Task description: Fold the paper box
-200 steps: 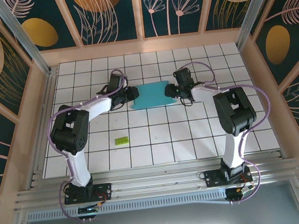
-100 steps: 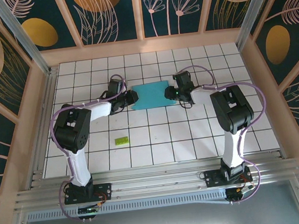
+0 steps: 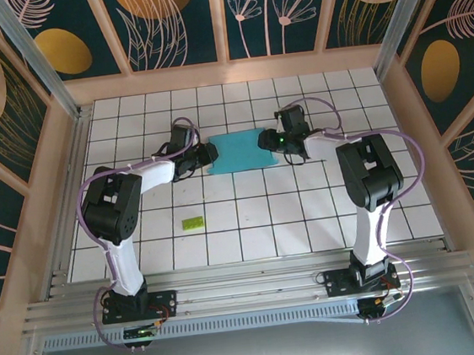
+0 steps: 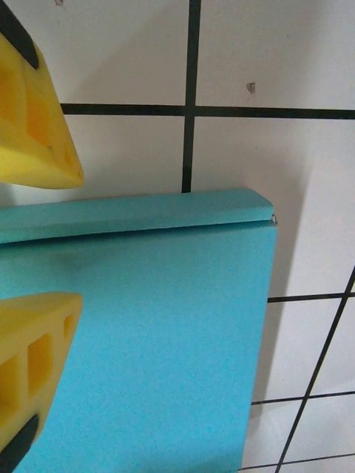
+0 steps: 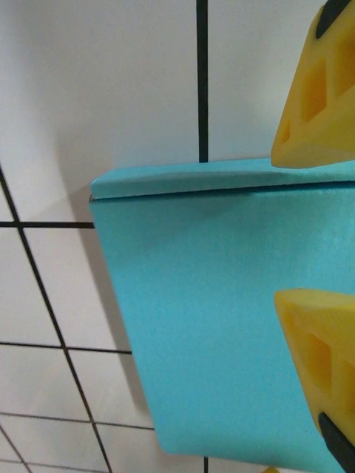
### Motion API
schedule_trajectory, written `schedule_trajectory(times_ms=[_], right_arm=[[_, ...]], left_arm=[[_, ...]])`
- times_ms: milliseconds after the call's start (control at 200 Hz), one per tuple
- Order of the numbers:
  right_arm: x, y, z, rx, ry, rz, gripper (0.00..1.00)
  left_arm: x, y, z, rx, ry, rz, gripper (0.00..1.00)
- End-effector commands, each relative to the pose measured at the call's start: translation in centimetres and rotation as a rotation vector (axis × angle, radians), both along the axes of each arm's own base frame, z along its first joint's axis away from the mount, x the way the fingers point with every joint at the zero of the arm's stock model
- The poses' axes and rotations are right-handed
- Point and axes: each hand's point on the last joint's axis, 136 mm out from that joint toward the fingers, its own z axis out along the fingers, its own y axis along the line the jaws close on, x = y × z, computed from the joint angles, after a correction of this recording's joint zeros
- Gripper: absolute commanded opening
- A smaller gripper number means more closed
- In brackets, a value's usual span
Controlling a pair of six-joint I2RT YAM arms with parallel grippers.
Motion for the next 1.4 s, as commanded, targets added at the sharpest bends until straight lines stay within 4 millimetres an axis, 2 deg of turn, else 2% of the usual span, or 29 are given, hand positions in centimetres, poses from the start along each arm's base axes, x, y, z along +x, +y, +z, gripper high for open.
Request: schedule_trajectory(times_ms=[0, 60, 165, 285, 345, 425, 516, 586, 701, 891, 1006, 1106, 1196, 1306, 1396], right_arm=[[-0.7, -0.4, -2.8, -0.02, 0.069, -0.003, 0.47], [-1.0, -0.7, -3.6, -0.049, 0.078, -0.007, 0.44], [-1.5, -0.6, -4.8, -0.071, 0.095, 0.007, 0.38], [-1.6, 0.1, -4.8, -0.058, 0.108, 0.029, 0.35], [-1.3, 0.2, -4.0, -0.054, 0.094, 0.029, 0.35], [-0.6, 0.4, -2.1, -0.042, 0.053, 0.028, 0.38], [0.0, 0.3, -0.2, -0.043, 0.014, 0.021, 0.43], [0.3, 0.0, 0.1, -0.056, -0.001, 0.007, 0.46], [0.0, -0.1, -1.4, -0.061, 0.028, 0.009, 0.48], [-1.2, 0.4, -4.8, -0.043, 0.097, 0.031, 0.33], [-1.3, 0.2, -5.2, -0.013, 0.113, 0.028, 0.31], [-1.0, -0.9, -4.8, 0.058, 0.117, -0.005, 0.27], [-0.7, -2.4, -5.3, 0.091, 0.139, -0.031, 0.25], [-1.0, -3.5, -6.1, 0.145, 0.168, -0.031, 0.24], [-1.3, -4.1, -7.0, 0.188, 0.197, -0.032, 0.24]], left_arm=[[-1.3, -0.7, -1.9, -0.034, 0.064, -0.061, 0.41], [-1.8, -1.1, -2.9, -0.058, 0.092, -0.073, 0.39], [-2.6, -1.7, -4.0, -0.107, 0.12, -0.085, 0.27], [-2.9, -2.4, -4.4, -0.15, 0.136, -0.105, 0.2], [-2.6, -2.1, -3.9, -0.125, 0.119, -0.101, 0.19], [-1.7, -1.4, -2.3, -0.079, 0.069, -0.086, 0.21], [-0.8, -0.9, 0.1, -0.045, 0.004, -0.068, 0.29], [-0.4, -0.3, 1.0, -0.022, -0.025, -0.042, 0.36], [0.0, 0.0, 0.3, -0.017, -0.015, -0.021, 0.38], [-0.5, -1.4, -2.1, -0.095, 0.044, -0.052, 0.37], [-1.0, -2.2, -3.0, -0.151, 0.074, -0.067, 0.34], [-0.8, -2.3, -1.4, -0.168, 0.041, -0.063, 0.35], [-0.1, -1.7, 1.2, -0.166, -0.021, -0.037, 0.37], [0.6, -0.2, 4.3, -0.189, -0.089, 0.016, 0.44], [1.2, 1.0, 5.6, -0.237, -0.12, 0.061, 0.51]])
